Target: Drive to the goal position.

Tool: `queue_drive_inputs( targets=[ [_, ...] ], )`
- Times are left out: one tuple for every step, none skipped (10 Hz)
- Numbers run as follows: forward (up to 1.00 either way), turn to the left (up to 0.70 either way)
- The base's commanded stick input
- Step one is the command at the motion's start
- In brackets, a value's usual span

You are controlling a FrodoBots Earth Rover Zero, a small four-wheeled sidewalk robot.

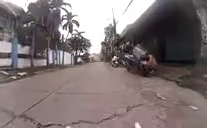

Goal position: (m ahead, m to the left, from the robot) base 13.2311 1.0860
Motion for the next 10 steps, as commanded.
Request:
queue_drive_inputs(
  targets=[
    [0.70, 0.00],
    [0.70, 0.00],
    [0.70, 0.00],
    [0.70, 0.00],
    [0.70, 0.00],
    [0.70, 0.00],
    [0.70, 0.00],
    [0.70, 0.00],
    [0.70, 0.00],
    [0.70, 0.00]
  ],
)
